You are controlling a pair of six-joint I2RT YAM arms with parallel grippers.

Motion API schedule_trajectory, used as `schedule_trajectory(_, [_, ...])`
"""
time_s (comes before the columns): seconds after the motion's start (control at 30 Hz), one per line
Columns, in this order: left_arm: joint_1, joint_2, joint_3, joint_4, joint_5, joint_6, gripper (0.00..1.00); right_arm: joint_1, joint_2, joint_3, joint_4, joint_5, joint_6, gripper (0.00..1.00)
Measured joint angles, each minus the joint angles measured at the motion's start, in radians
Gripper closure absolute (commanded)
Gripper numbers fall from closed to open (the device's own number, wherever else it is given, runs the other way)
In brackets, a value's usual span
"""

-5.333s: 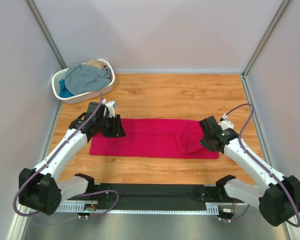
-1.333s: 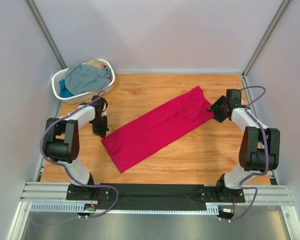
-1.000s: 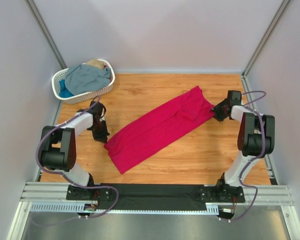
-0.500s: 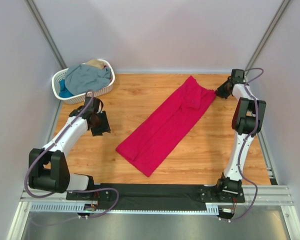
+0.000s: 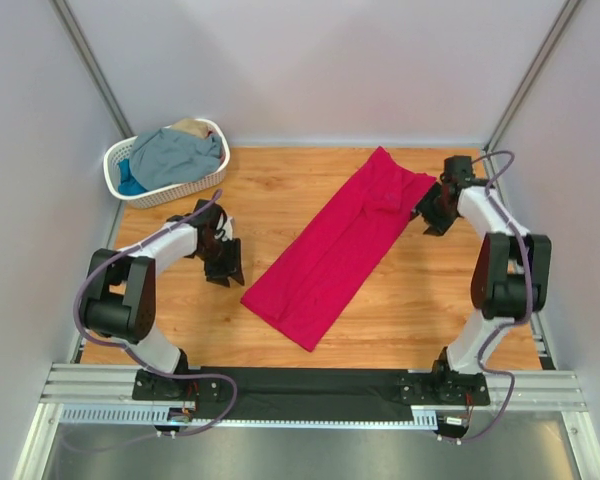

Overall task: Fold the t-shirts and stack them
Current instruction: Fold the tshirt

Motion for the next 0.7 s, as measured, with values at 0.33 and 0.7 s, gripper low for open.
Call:
schedule_trajectory(0.33, [-0.045, 0.130, 0.072, -0.058, 0.088, 0.097, 0.52, 0.662, -0.577, -0.629, 0.013, 0.097, 0.295, 0.50])
schedule_trajectory(0.7, [-0.076, 0.041, 0.058, -0.080, -0.057, 0.100, 0.49, 1.197, -0.482, -0.607, 0.017, 0.246, 0.687, 0.52])
